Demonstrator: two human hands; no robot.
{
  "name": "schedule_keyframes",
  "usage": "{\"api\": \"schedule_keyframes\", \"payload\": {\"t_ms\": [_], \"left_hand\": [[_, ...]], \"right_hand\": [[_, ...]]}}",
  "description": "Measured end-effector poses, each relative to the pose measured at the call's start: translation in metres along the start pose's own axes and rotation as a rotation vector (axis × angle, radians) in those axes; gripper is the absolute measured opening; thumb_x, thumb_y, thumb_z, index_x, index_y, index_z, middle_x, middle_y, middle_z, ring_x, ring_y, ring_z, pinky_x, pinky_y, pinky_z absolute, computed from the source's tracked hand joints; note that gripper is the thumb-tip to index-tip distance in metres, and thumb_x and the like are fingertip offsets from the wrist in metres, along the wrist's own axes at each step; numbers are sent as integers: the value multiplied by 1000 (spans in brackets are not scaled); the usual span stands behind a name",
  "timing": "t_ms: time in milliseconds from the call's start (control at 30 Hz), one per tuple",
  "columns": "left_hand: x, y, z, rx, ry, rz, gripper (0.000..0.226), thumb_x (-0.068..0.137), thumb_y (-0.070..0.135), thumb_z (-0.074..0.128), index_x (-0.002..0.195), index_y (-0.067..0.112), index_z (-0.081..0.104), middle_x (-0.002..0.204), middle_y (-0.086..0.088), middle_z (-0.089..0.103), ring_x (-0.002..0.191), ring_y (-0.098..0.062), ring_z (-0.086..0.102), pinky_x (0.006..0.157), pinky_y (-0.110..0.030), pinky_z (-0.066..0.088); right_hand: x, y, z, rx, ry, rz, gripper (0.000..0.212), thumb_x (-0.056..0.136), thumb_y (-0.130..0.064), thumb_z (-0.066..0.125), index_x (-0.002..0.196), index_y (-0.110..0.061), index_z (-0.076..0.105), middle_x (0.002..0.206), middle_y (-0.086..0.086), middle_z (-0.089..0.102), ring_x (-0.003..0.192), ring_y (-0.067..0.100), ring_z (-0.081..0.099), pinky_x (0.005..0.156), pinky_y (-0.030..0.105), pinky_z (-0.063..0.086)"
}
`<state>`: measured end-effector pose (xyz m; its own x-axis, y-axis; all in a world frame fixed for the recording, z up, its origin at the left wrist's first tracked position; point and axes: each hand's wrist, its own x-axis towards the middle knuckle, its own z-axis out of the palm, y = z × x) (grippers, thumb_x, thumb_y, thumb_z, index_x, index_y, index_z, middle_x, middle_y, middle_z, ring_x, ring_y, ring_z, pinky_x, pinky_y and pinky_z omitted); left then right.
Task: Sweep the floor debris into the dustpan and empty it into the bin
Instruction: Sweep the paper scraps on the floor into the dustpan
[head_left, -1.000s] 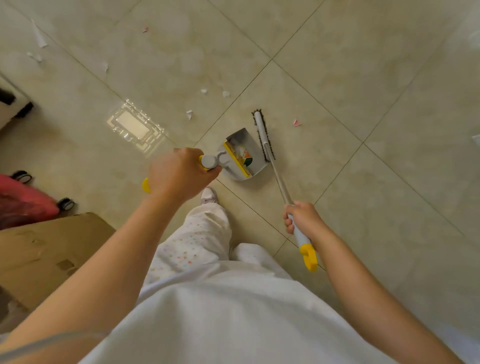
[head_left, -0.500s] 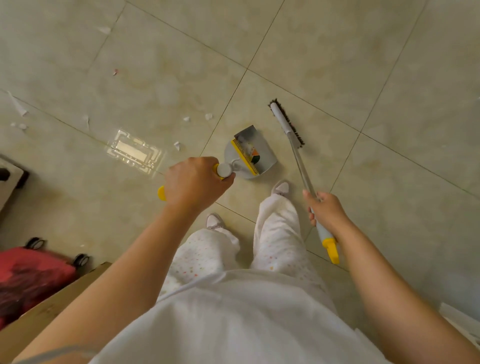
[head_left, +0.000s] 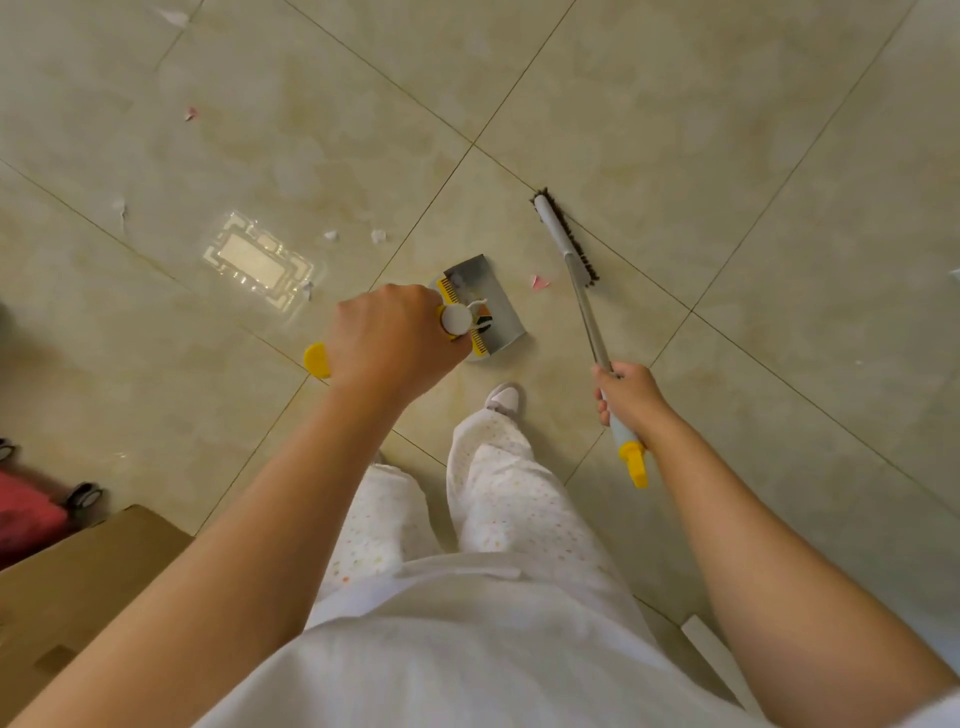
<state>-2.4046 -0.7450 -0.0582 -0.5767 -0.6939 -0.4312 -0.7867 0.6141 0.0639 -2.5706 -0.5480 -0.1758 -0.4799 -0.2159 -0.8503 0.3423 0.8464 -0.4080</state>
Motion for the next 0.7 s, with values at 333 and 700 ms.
{"api": "schedule_keyframes", "payload": {"t_ms": [333,700], "left_hand": [[22,10,-11,48,6,-78,43,82,58,53,68,18,60,57,0,49,58,-26,52,54,-26,31],[16,1,-11,38,-6,-83,45,83,61,51,67,20,58,56,2,48,59,-26,53,54,-25,30]], "right_hand": [[21,-8,-14,234,-207,185,17,97,-12,46,82,-6,52,69,11,44,48,15,36,35,15,32],[-25,-17,-23,244,-240,124,31,98,-10,43,125,4,50,71,10,44,43,11,38,33,18,32]]}}
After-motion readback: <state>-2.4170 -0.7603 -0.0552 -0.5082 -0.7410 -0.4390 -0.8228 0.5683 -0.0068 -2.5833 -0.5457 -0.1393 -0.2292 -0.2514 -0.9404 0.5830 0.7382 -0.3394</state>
